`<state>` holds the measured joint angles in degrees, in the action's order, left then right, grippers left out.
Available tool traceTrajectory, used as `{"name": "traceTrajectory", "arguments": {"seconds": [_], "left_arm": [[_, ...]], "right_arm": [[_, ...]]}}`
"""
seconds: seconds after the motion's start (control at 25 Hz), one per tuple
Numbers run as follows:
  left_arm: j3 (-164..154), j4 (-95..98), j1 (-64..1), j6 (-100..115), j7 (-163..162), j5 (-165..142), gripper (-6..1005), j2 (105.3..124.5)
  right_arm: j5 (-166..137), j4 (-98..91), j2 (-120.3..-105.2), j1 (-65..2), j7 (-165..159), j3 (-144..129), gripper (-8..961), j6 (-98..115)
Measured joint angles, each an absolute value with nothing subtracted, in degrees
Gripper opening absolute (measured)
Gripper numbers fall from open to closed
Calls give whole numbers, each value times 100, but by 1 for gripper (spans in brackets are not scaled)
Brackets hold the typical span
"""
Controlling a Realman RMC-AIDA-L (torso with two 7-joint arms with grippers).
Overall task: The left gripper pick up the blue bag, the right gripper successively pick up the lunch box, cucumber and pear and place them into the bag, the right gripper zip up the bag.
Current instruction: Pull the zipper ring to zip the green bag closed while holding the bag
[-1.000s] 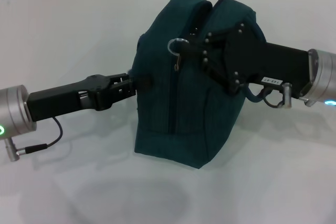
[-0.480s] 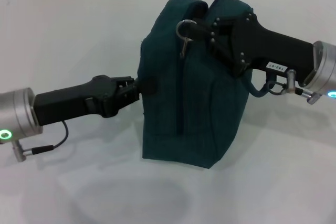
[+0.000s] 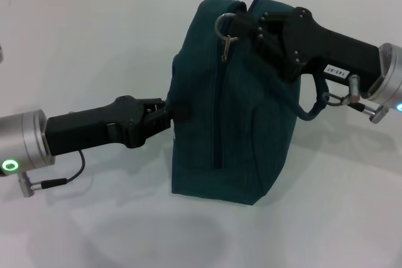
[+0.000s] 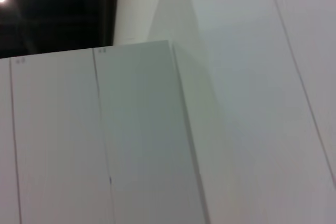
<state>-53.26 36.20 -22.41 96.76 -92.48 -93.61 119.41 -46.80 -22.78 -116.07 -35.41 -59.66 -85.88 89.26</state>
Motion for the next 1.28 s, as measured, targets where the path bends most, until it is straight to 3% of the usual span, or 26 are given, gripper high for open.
{"name": "traceTrajectory", "arguments": {"seconds": [1.28], "left_arm": [[-5273,3517,-1994,9765,-9088,-9375,70,11924]], "right_arm": [[-3792,-2060,-11583,-3356,-6698,-8553,8,7623]]}}
